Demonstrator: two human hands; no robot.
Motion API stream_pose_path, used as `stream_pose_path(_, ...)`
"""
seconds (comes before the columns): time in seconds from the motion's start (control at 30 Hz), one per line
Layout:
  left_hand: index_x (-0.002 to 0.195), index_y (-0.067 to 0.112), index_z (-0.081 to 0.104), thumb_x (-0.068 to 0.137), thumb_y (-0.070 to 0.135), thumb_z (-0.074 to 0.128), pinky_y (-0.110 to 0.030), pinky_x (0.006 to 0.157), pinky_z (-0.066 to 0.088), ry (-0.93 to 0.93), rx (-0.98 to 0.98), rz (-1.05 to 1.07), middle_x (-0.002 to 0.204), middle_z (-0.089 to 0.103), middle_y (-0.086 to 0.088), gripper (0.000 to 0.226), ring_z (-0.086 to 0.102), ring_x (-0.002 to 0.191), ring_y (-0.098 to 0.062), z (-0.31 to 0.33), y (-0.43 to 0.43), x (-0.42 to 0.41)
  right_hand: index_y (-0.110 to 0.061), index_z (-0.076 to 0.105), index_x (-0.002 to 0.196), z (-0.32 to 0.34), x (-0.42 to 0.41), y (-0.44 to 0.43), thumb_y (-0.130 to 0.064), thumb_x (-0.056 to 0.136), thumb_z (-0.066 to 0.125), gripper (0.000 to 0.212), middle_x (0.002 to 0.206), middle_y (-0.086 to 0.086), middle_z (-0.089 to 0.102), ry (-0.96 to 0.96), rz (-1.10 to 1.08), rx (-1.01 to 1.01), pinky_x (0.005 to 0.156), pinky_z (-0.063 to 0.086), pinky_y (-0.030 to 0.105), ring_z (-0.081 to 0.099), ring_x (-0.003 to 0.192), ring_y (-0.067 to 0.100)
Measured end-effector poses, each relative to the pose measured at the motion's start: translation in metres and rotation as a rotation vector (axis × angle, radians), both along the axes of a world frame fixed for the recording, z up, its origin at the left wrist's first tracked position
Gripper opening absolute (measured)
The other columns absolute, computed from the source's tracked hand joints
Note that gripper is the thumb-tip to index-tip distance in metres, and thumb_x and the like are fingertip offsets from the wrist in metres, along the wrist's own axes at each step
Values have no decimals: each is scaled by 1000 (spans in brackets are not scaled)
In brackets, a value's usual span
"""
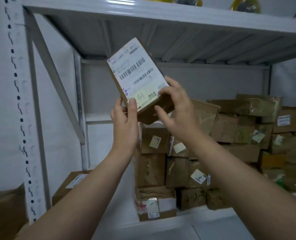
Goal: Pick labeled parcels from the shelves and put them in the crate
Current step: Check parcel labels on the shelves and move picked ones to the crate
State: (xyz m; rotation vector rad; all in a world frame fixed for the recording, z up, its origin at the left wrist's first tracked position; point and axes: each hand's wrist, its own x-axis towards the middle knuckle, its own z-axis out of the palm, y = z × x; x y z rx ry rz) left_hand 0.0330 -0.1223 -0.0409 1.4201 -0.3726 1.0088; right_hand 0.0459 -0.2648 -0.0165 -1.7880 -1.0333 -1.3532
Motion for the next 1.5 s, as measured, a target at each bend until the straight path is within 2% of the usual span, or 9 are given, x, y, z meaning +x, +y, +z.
stream_pose_path(0.07, 132, 30, 43, 84, 64, 44, -36, 96, 50, 8, -22, -26, 133, 46, -1, 58, 53, 119, -14, -6, 11, -12, -17, 50, 111, -12, -14, 16, -28, 84, 64, 33, 142, 4, 41, -18, 57, 25, 99, 46, 40, 43, 126, 25)
stream_pose_path(0.17, 131, 25, 43, 94, 42, 51, -22, 86, 53, 3, -51, -71, 125, 56, 4, 41, 58, 112, -7, -16, 21, -31, -13, 53, 107, -28, -28, 32, -31, 87, 61, 28, 130, 3, 45, 23, 154, 178, 88, 51, 44, 51, 114, 21)
stream_pose_path(0.37, 129, 29, 41, 96, 25, 53, -17, 88, 50, -10, 46, -22, 125, 58, 7, 35, 55, 115, -2, -42, 51, -64, -25, 40, 138, -56, -56, 44, -23, 93, 60, 50, 134, -4, 42, 425, 237, 367, 94, 45, 14, 46, 119, 0)
stream_pose_path(0.6, 126, 31, 46, 100, 22, 44, -14, 81, 51, 27, 49, -35, 118, 61, 14, 28, 58, 108, 1, -69, 58, -88, -19, 48, 131, -83, -81, 51, -7, 95, 54, 38, 124, -8, 48, 458, 240, 408, 83, 35, -2, 43, 106, -24)
stream_pose_path(0.7, 125, 32, 46, 100, 21, 43, -13, 80, 51, 38, 37, -36, 116, 60, 19, 28, 59, 106, 4, -72, 53, -93, -25, 45, 127, -87, -86, 50, -7, 96, 54, 37, 126, -5, 48, 458, 245, 419, 85, 36, 0, 43, 108, -23)
stream_pose_path(1.07, 126, 31, 46, 100, 24, 44, -14, 80, 51, 39, 34, -45, 122, 59, 9, 27, 56, 115, -6, -70, 46, -96, -23, 45, 132, -87, -86, 44, -11, 97, 52, 38, 134, -1, 48, 466, 266, 450, 91, 46, 12, 48, 111, -14)
stream_pose_path(1.23, 128, 30, 45, 100, 22, 43, -13, 80, 49, 11, 47, -80, 125, 58, 7, 29, 54, 116, -5, -73, 43, -99, -23, 47, 129, -91, -85, 42, -14, 95, 55, 37, 132, 1, 51, 480, 303, 477, 92, 53, 30, 54, 115, 0)
stream_pose_path(1.33, 134, 35, 39, 99, 24, 43, -11, 79, 49, 51, 117, -125, 130, 50, 8, 37, 52, 116, 0, -79, 43, -104, -29, 46, 122, -93, -86, 37, -34, 87, 60, 39, 129, 2, 52, 473, 299, 488, 95, 51, 43, 53, 119, 11)
stream_pose_path(1.5, 135, 50, 32, 94, 35, 44, -14, 91, 47, 105, 160, -234, 140, 43, 12, 45, 46, 126, -2, -103, 38, -116, -21, 39, 118, -110, -99, 28, -25, 85, 60, 40, 118, -4, 55, 554, 381, 508, 83, 50, 19, 58, 107, 1)
